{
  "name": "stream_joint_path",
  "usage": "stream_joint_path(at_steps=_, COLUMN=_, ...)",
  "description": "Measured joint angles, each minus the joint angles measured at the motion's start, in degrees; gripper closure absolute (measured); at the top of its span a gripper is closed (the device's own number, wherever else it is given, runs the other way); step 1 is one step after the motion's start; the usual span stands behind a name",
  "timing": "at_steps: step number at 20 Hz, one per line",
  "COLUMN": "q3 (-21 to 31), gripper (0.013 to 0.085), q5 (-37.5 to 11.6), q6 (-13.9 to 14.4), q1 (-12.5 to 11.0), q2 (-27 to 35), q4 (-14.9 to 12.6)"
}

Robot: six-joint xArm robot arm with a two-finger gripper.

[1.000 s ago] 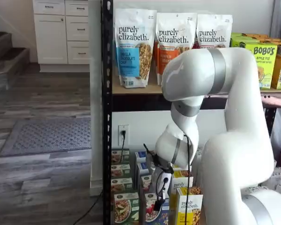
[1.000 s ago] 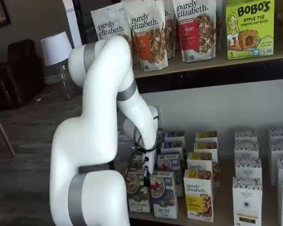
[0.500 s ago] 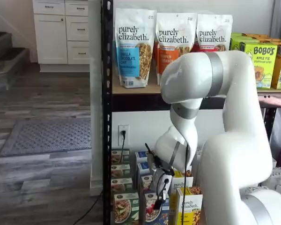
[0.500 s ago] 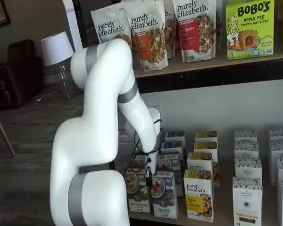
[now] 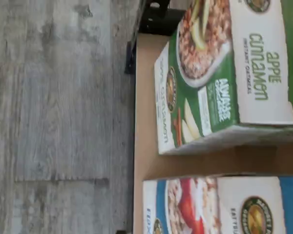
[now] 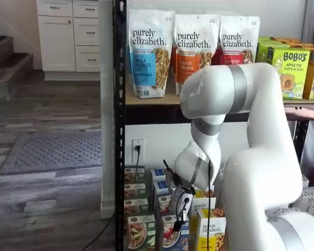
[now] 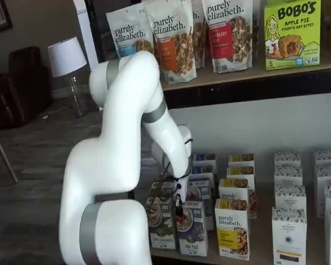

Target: Pick up the blue and white box that is on the bottom shelf, the second box from the left

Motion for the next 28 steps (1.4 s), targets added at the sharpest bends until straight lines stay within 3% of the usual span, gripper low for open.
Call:
stream_joint_path(at_steps=10, q3=-7.7, gripper=0.013, q5=1.2, q6=8.2, q1=-1.6, q2=6.3, q4=-10.4)
stream_joint_path(at_steps=14, q3=-10.0, gripper=0.013, q5=1.8, q6=9.7, q1=-1.8, q2=8.3, q4=-12.2)
stream_joint_path(at_steps=28, q3=-13.9, gripper=0.013, q5=6.0, q6=19.9, q1=-2.6, q2=11.4, q4=-24.2)
